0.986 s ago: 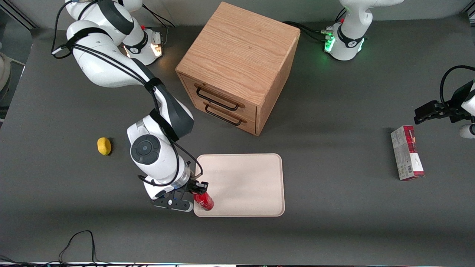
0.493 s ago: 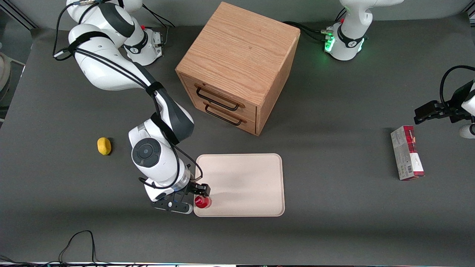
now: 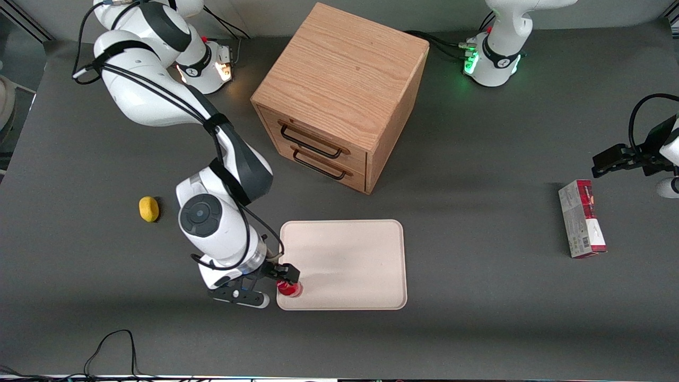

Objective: Place coke bottle on tray

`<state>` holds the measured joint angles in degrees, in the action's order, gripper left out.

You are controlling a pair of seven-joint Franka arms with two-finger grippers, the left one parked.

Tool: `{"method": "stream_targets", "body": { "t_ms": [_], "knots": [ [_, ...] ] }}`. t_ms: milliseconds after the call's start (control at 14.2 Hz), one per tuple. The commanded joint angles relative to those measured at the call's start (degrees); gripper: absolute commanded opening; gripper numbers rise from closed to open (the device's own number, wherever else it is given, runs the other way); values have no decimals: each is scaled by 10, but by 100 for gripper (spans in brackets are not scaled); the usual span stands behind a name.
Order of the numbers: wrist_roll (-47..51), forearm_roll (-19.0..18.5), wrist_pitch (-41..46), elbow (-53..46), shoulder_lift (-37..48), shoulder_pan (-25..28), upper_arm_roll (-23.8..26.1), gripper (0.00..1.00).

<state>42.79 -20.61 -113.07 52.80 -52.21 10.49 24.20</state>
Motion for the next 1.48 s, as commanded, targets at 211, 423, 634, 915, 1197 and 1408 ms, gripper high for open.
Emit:
{"method": "stream_targets", "body": {
  "t_ms": [211,423,634,915,1197,1408],
  "knots": [
    [-195,149,108,203,245,-43,-104,100],
    [-292,190,162,321,382,-19,-203,100],
    [-315,203,196,398,480,23,-291,100],
    [-315,204,203,493,594,6,-303,100],
    [-327,208,227,498,617,-12,-303,100],
    [-325,223,221,495,618,-21,-303,100]
  ]
}}
